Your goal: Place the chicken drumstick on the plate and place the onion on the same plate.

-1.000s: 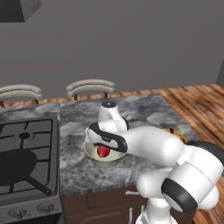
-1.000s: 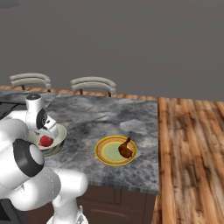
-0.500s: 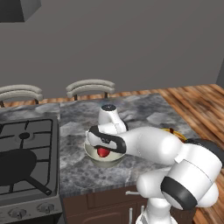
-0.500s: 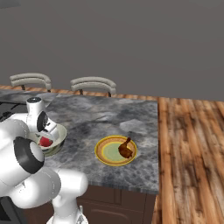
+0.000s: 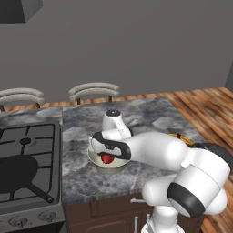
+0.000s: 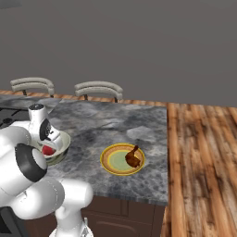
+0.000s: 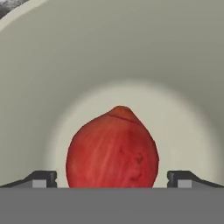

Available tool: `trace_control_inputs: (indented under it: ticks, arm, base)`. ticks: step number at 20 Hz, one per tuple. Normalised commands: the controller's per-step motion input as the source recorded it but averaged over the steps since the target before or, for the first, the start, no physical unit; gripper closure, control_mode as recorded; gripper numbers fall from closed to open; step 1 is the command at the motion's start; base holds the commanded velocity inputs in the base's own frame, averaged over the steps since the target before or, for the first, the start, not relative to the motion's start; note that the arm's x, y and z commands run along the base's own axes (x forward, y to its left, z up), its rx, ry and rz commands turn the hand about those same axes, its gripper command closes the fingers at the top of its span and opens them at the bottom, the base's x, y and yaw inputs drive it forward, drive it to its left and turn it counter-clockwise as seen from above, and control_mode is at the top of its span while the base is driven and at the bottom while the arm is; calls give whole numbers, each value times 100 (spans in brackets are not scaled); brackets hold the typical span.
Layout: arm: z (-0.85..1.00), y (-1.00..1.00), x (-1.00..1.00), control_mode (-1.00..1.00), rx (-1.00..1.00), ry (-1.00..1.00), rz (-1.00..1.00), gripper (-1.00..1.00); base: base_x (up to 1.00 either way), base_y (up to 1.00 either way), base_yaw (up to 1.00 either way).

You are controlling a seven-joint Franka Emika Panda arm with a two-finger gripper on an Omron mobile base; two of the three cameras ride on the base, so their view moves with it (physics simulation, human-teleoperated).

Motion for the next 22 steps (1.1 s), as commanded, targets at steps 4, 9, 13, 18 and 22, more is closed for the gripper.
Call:
trace_control_inputs:
  ticks: [4,9,13,18,22]
  arm:
    - [-11,0,0,-100,0,0,0,-100]
    - [-8,0,0,-100,0,0,0,-100]
    - [-5,0,0,-100,0,0,0,100]
    - [0,1,0,-100,0,0,0,100]
    - [7,0,-1,-100,0,0,2,100]
  base:
    - [0,0,0]
    - [0,0,0]
    - [0,0,0]
    - [0,0,0]
    - [0,0,0]
